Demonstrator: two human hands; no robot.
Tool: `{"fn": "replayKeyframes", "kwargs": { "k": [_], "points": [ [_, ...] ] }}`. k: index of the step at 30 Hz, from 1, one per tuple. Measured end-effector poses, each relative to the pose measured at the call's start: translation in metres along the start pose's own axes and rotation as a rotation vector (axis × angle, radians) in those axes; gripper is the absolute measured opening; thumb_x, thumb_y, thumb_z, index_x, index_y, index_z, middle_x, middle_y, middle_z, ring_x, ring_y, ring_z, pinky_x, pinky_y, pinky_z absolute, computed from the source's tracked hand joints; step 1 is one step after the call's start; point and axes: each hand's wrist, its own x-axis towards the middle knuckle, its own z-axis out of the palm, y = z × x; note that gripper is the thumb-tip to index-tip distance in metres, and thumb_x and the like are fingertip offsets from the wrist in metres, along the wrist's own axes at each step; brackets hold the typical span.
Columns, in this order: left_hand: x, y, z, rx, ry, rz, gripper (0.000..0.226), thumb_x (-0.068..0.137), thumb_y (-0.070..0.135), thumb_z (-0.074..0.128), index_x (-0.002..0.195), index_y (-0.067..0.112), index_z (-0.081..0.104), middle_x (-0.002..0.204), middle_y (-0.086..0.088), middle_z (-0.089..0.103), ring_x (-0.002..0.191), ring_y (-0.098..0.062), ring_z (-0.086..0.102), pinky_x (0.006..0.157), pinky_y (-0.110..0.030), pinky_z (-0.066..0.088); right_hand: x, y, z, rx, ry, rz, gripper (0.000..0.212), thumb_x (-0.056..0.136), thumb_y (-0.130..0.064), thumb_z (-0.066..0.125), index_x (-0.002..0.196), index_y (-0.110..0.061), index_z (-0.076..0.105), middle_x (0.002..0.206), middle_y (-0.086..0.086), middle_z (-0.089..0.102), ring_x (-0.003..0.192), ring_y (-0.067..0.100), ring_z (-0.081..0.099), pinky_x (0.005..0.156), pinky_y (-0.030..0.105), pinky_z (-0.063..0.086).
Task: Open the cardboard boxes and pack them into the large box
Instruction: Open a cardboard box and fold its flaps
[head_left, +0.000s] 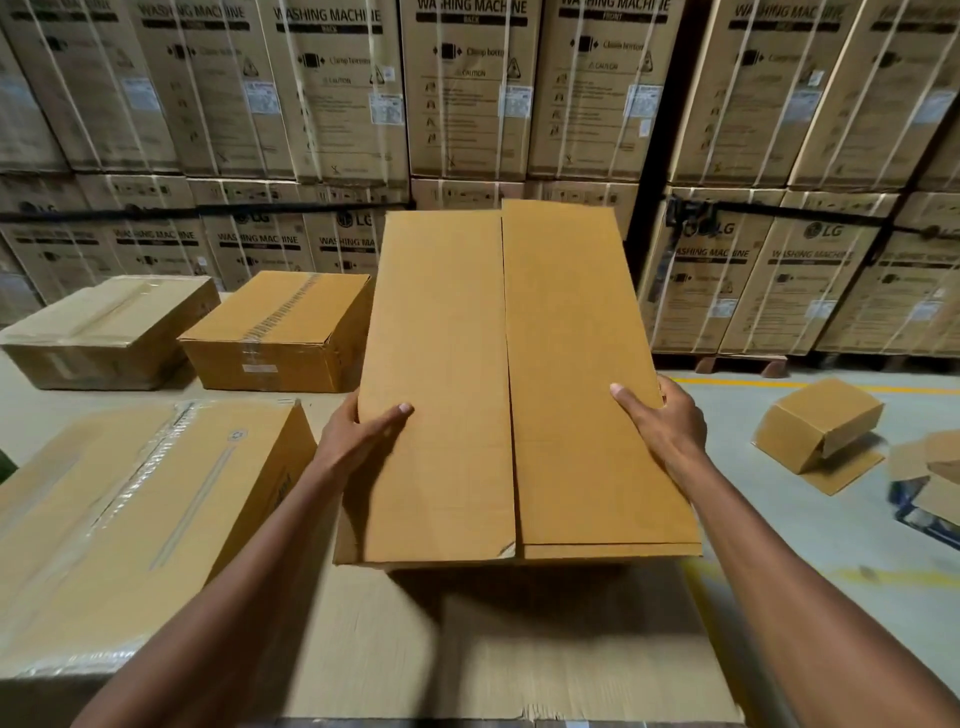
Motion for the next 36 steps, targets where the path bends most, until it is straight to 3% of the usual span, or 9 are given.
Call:
{"fn": "replayKeyframes", "kwargs": {
  "k": [4,6,8,13,15,20,25,32,36],
  "points": [
    [-0.013,0.001,0.009,0.089,-0.055,-0.051,0.056,0.084,0.058,0.070,0.123,0.020,0.058,0.105,0.002,0.068,0.092,-0.017,0.066,0.066,-0.025,0.052,-0.003,0.015,0.003,-0.066,-0.080,0.107,0.051,0.079,-0.071,0.068,0.102,-0.025,0.063,0.104,-0.002,0.069,0.094,0.026,0.063,0.083,0.039,0.053],
    [-0.016,0.001,0.014,0.119,-0.067,-0.086,0.040,0.086,0.056,0.070,0.106,0.021,0.062,0.093,0.002,0.069,0.083,-0.018,0.066,0.064,-0.024,0.052,-0.005,0.031,0.007,-0.073,-0.129,0.171,0.076,0.070,-0.080,0.065,0.117,-0.020,0.067,0.114,0.002,0.072,0.101,0.030,0.066,0.088,0.046,0.057],
    [-0.015,-0.003,0.015,0.145,-0.083,-0.112,0.046,0.084,0.059,0.071,0.101,0.017,0.065,0.089,-0.002,0.072,0.077,-0.018,0.066,0.064,-0.026,0.051,-0.007,0.042,0.009,-0.096,-0.153,0.215,0.093,0.068,-0.084,0.064,0.135,-0.018,0.061,0.127,0.006,0.069,0.112,0.034,0.064,0.093,0.047,0.056],
    [-0.007,-0.012,0.015,0.193,-0.105,-0.165,0.060,0.082,0.065,0.070,0.108,0.011,0.066,0.096,-0.004,0.072,0.088,-0.024,0.069,0.073,-0.033,0.056,-0.011,0.036,0.007,-0.250,-0.203,0.192,0.082,0.084,-0.074,0.060,0.139,-0.014,0.053,0.134,0.011,0.063,0.117,0.037,0.060,0.092,0.044,0.053],
    [-0.009,-0.011,0.014,0.186,-0.125,-0.162,0.062,0.083,0.064,0.069,0.115,0.012,0.064,0.103,-0.005,0.072,0.092,-0.023,0.069,0.081,-0.039,0.058,-0.010,0.033,0.002,-0.332,-0.248,0.147,0.083,0.087,-0.072,0.058,0.148,-0.019,0.038,0.141,0.010,0.058,0.121,0.038,0.058,0.093,0.044,0.050],
    [-0.050,-0.023,-0.007,0.033,-0.225,-0.143,0.079,0.077,0.060,0.078,0.142,0.028,0.047,0.124,-0.004,0.067,0.105,-0.023,0.070,0.092,-0.045,0.058,-0.035,0.041,-0.035,-0.055,-0.478,0.180,0.090,0.084,-0.054,0.075,0.151,-0.032,0.019,0.157,0.005,0.040,0.129,0.028,0.052,0.105,0.047,0.047],
    [-0.112,-0.041,-0.016,-0.249,-0.280,-0.261,0.065,0.088,0.040,0.072,0.143,0.055,0.040,0.128,0.003,0.065,0.114,-0.025,0.067,0.092,-0.048,0.057,-0.089,0.079,-0.070,0.242,-0.714,0.174,0.092,0.084,-0.052,0.076,0.152,-0.062,0.016,0.169,-0.017,0.004,0.155,0.011,0.007,0.126,0.045,0.016],
    [-0.153,-0.041,0.013,-0.365,-0.152,-0.143,0.044,0.097,0.027,0.061,0.123,0.062,0.052,0.118,0.024,0.069,0.117,-0.011,0.063,0.083,-0.029,0.054,-0.123,0.097,-0.082,0.315,-0.577,0.091,0.069,0.095,-0.045,0.065,0.150,-0.061,0.028,0.168,-0.018,0.013,0.155,0.012,0.012,0.123,0.042,0.018],
    [-0.175,-0.044,0.027,-0.392,-0.175,-0.148,0.058,0.097,0.029,0.061,0.146,0.054,0.041,0.138,0.013,0.059,0.122,-0.015,0.060,0.084,-0.030,0.059,-0.138,0.108,-0.108,0.289,-0.519,0.051,0.065,0.097,-0.038,0.065,0.153,-0.052,0.034,0.167,-0.014,0.022,0.154,0.016,0.019,0.124,0.043,0.021]
  ]
}}
